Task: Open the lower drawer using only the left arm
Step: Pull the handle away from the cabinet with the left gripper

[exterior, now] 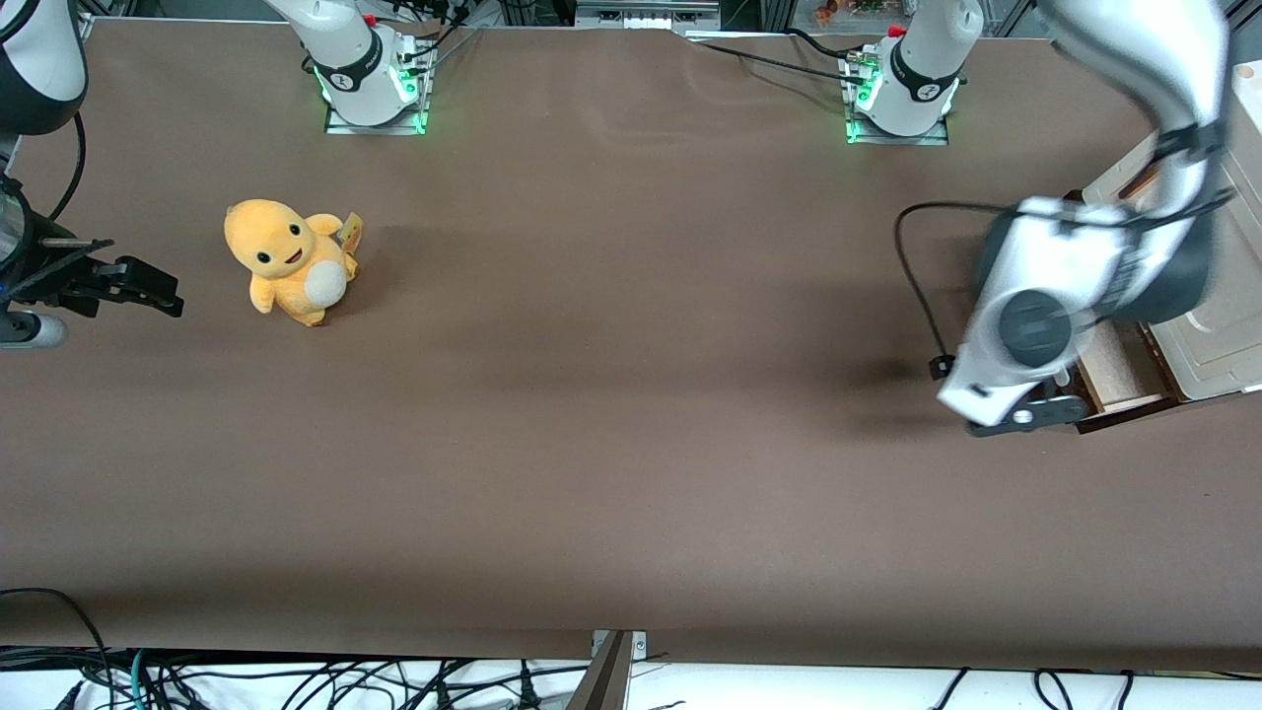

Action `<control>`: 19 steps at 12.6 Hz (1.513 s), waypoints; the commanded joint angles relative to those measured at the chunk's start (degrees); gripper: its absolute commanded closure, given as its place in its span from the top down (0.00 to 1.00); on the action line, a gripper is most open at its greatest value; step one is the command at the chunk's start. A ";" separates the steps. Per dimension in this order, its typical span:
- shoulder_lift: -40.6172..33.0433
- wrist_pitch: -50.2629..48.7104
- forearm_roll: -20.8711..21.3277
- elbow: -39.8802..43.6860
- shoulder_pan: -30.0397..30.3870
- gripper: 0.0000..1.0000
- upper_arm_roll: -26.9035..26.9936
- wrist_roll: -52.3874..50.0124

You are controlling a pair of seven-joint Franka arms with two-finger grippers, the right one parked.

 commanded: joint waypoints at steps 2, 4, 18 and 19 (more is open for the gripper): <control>-8.27 1.04 -10.64 -2.29 -0.29 1.00 7.05 16.00; -11.43 0.78 -11.43 -2.29 -0.29 1.00 8.10 27.06; -19.09 -7.05 -14.07 -1.77 -0.21 1.00 8.54 37.22; -19.09 -7.22 -14.07 -1.85 -0.20 1.00 8.46 37.22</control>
